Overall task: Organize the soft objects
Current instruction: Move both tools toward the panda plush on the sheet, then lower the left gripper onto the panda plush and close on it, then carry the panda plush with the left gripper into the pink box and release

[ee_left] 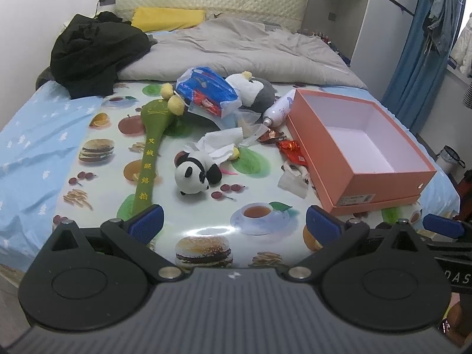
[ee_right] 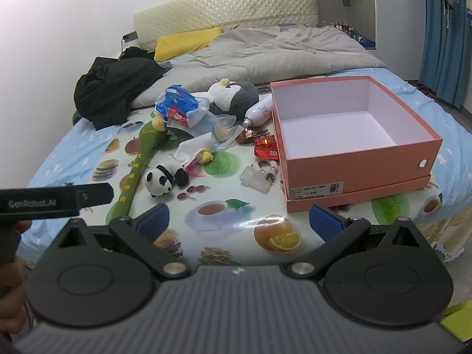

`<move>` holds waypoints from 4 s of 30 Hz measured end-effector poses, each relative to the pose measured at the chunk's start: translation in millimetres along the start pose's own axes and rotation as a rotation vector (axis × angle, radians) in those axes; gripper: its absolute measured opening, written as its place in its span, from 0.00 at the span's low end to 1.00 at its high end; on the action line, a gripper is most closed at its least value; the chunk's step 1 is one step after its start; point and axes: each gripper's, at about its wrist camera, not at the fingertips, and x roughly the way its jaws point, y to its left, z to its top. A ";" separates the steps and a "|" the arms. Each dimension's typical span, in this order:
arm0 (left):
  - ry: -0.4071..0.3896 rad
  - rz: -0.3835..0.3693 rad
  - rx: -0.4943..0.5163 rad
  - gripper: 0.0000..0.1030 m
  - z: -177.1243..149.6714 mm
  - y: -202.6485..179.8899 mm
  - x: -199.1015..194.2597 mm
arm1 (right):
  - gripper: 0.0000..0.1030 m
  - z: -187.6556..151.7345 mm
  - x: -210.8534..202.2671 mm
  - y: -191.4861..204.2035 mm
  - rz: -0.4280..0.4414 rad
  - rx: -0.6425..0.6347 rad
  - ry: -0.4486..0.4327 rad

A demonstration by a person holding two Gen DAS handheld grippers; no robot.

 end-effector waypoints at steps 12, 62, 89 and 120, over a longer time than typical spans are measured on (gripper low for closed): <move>0.034 -0.023 0.014 1.00 -1.2 3.7 21.5 | 1.00 -6.4 9.1 -6.2 -0.017 0.024 0.013; 0.089 0.048 -0.005 0.93 30.4 75.0 205.7 | 0.74 -1.9 192.4 18.8 0.007 -0.024 0.106; 0.173 0.039 -0.084 0.60 39.3 96.3 273.7 | 0.36 14.4 285.0 13.7 -0.155 -0.214 0.127; 0.059 0.053 -0.157 0.57 27.9 56.1 190.5 | 0.24 19.5 202.3 8.2 0.072 -0.103 0.091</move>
